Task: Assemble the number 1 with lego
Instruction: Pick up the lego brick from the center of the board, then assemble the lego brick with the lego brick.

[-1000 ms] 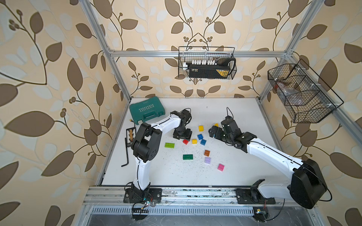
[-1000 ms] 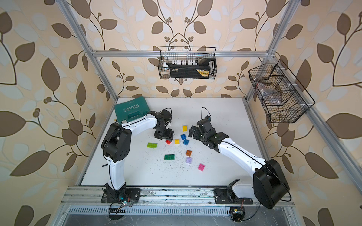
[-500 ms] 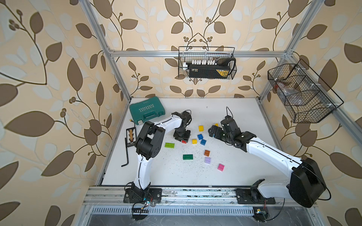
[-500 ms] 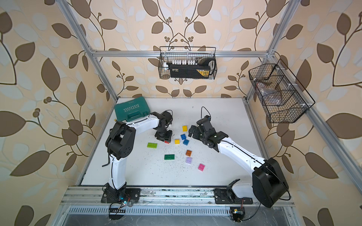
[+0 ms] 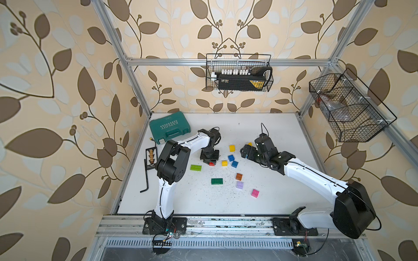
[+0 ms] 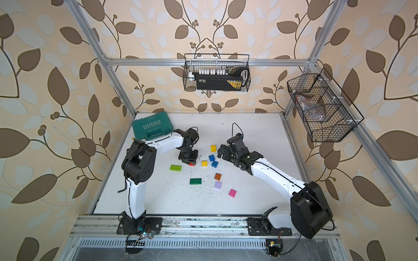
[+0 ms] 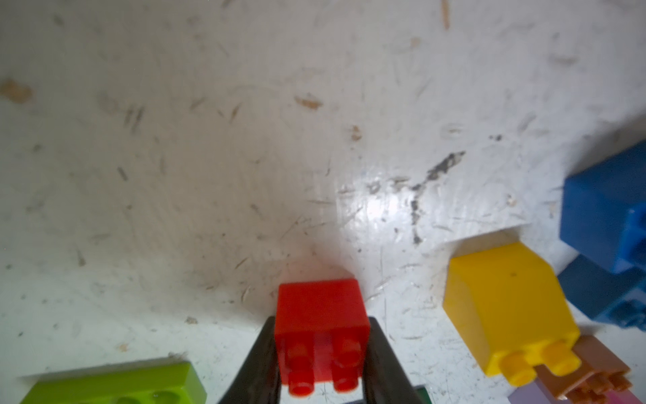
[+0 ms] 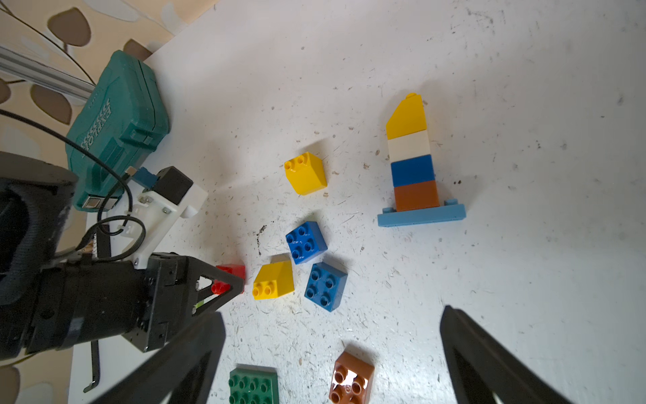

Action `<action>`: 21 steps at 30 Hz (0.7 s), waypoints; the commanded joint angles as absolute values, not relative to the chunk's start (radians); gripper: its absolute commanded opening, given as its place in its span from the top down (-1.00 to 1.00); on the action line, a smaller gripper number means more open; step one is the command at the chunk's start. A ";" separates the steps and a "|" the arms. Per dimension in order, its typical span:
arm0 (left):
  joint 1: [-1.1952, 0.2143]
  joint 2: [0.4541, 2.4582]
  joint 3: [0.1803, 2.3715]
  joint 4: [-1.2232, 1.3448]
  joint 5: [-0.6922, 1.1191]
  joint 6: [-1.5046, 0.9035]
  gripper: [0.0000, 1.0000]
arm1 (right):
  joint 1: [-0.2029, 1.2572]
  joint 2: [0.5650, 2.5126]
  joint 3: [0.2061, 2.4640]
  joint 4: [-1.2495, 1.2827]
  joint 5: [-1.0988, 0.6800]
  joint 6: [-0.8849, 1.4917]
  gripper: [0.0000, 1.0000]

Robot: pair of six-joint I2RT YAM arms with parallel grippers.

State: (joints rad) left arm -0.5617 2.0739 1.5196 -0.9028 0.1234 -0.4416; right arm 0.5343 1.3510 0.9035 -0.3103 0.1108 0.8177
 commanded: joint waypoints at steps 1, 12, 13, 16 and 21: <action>-0.557 2.014 1.530 -1.002 0.092 -0.552 0.70 | 0.531 1.362 0.939 -0.319 0.104 0.807 -0.99; -0.692 1.830 1.432 -1.010 0.137 -0.798 0.74 | 0.532 1.344 0.924 -0.317 0.106 0.812 -0.99; -0.710 1.830 1.434 -1.015 0.132 -0.808 0.74 | 0.531 1.343 0.924 -0.315 0.105 0.813 -0.99; -0.766 1.835 1.427 -1.021 0.115 -0.839 0.74 | 0.531 1.342 0.922 -0.314 0.102 0.814 -0.99; -0.812 1.830 1.366 -1.005 0.098 -0.876 0.75 | 0.531 1.333 0.918 -0.315 0.095 0.811 -0.99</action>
State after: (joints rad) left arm -0.8124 1.8549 1.4040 -0.9749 0.1322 -0.8257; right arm 0.5343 1.3521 0.9035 -0.3103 0.1036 0.8181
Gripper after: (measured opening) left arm 0.333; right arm 0.994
